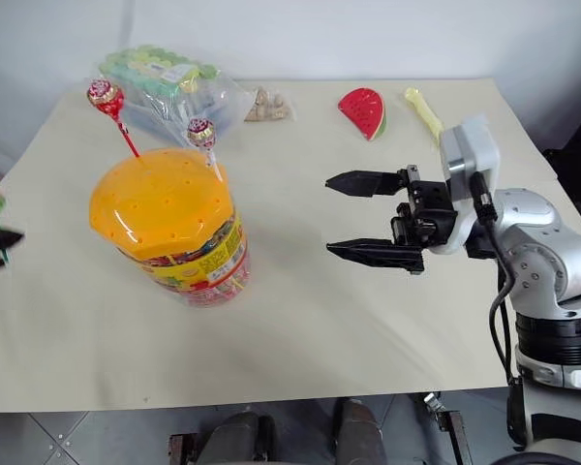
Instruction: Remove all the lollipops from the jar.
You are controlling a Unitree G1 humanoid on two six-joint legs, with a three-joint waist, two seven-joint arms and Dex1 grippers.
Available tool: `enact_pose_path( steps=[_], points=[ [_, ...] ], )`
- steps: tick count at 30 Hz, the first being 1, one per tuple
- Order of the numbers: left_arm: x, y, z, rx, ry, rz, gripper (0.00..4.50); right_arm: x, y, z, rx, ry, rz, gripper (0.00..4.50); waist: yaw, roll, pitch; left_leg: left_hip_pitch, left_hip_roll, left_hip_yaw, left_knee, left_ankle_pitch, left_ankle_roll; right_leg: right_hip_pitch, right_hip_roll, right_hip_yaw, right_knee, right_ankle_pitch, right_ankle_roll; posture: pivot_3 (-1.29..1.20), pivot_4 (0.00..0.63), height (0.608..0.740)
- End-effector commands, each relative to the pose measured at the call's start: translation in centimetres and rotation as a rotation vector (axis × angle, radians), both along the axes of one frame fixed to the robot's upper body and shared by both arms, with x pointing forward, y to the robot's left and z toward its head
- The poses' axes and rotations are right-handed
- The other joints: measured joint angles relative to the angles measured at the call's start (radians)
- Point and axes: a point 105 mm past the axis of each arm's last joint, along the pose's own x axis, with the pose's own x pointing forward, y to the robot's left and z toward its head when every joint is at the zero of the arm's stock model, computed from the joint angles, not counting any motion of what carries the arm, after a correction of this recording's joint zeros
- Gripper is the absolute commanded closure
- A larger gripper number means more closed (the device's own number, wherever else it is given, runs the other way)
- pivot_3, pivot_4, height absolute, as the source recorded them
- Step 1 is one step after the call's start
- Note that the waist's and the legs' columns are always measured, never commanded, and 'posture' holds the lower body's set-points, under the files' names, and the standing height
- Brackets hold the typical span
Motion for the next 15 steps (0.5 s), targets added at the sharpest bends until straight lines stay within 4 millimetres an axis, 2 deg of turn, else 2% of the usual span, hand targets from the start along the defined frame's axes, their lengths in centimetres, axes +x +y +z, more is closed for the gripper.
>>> enact_pose_path(
  steps=[1,5,9,13,15],
  points=[
    [-0.6,1.9,-1.4,0.074,0.061,0.082,4.49,-0.6,0.1,0.6,0.009,-0.05,0.018,0.0,0.002,-0.001,-0.001,0.0,0.0,0.0,0.0,0.0,0.0,-0.001,0.0,0.0,0.0,0.0,0.0,0.0,0.15,0.74],
    [-0.7,3.5,-3.4,0.105,0.147,0.13,4.49,-0.7,0.1,0.5,0.006,-0.049,0.018,0.0,0.001,-0.001,-0.001,0.0,0.0,0.002,0.0,0.0,0.0,-0.002,0.0,0.002,0.002,0.0,0.0,0.0,0.15,0.74],
    [-0.4,4.9,-4.2,0.124,0.199,0.195,4.49,-0.8,0.1,0.5,0.007,-0.049,0.012,0.0,0.0,-0.001,-0.001,0.0,0.0,0.003,0.0,0.0,-0.001,-0.004,0.0,0.003,0.002,0.0,0.0,0.0,0.15,0.74],
    [0.3,5.0,-3.6,0.107,0.191,0.2,3.49,-0.8,-0.1,0.5,0.008,-0.052,0.0,0.0,0.0,-0.002,-0.001,0.0,0.0,0.004,0.0,-0.001,0.0,-0.004,0.0,0.003,0.003,0.0,0.0,0.0,0.15,0.74],
    [0.5,4.7,-3.2,0.113,0.189,0.184,2.85,-0.8,-0.1,0.5,0.009,-0.054,-0.004,0.0,0.0,-0.002,-0.001,0.0,0.0,0.004,0.0,-0.001,0.0,-0.004,0.0,0.003,0.003,0.0,0.0,0.0,0.15,0.74]
  ],
)
